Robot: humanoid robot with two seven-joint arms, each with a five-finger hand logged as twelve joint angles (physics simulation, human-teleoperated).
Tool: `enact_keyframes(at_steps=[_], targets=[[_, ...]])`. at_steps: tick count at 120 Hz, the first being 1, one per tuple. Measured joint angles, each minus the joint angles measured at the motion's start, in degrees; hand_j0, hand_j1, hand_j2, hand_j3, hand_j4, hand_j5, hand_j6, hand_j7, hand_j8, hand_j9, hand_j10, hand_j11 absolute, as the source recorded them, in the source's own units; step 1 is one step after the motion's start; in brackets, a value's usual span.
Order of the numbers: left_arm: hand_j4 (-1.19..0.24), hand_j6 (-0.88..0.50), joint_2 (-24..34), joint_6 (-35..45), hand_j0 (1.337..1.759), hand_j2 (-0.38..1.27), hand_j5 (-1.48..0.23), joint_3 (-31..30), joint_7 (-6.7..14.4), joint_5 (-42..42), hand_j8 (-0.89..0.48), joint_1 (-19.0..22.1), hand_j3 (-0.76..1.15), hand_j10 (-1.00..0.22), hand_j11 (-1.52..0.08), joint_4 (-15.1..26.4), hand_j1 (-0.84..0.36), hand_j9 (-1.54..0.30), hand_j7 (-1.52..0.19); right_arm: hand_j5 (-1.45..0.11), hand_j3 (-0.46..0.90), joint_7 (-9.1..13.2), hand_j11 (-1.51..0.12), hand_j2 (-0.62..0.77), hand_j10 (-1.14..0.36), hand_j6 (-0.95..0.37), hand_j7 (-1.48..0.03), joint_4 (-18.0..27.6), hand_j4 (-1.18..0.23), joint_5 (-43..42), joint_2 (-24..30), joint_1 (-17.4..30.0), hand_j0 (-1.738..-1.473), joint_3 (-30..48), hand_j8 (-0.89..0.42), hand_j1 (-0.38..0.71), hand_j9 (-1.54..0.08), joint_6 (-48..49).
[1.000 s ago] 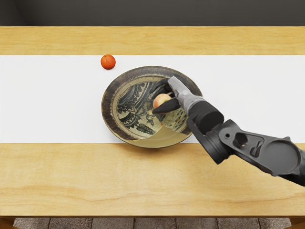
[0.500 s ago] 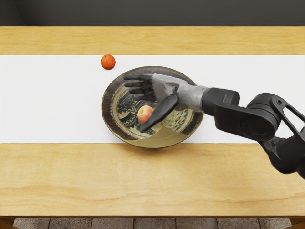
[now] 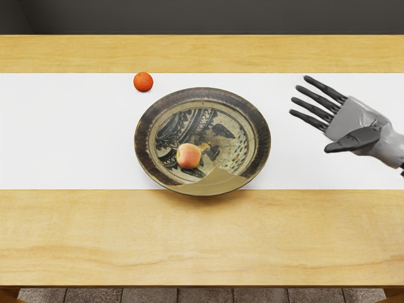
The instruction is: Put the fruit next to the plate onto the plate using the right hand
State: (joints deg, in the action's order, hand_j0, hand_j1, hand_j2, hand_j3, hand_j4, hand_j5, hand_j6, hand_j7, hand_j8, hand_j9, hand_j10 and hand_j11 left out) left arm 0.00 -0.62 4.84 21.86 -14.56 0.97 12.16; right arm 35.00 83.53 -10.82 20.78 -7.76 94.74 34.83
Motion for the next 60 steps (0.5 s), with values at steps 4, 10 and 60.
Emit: enact_keyframes(at_steps=[4, 10, 60], targets=[[0.00, 0.00, 0.00, 0.00, 1.658, 0.00, 0.00, 0.01, 0.01, 0.00, 0.00, 0.00, 0.00, 0.00, 0.00, 0.00, 0.35, 0.00, 0.00, -0.04, 0.00, 0.00, -0.04, 0.00, -0.02, -0.03, -0.04, -0.72, -0.03, 0.12, 0.01, 0.95, -1.658, 1.58, -0.02, -0.32, -0.04, 0.05], [0.00, 0.00, 0.00, 0.01, 1.658, 0.00, 0.00, 0.01, 0.01, 0.01, 0.00, 0.00, 0.00, 0.00, 0.00, -0.01, 0.35, 0.00, 0.00, -0.03, 0.00, 0.00, -0.03, 0.00, -0.02, -0.03, -0.03, -1.98, -0.03, 0.24, 0.04, 1.91, -1.658, 3.29, -0.02, -0.32, -0.03, 0.09], [0.00, 0.00, 0.00, 0.08, 1.658, 0.00, 0.00, 0.14, 0.02, -0.02, 0.00, 0.26, 0.00, 0.00, 0.00, -0.03, 0.35, 0.00, 0.00, -0.03, 0.00, 0.00, -0.03, 0.00, -0.02, -0.02, -0.03, -7.94, -0.02, 3.78, -0.14, 8.44, -1.658, 13.92, -0.02, -0.32, -0.03, 0.17]])
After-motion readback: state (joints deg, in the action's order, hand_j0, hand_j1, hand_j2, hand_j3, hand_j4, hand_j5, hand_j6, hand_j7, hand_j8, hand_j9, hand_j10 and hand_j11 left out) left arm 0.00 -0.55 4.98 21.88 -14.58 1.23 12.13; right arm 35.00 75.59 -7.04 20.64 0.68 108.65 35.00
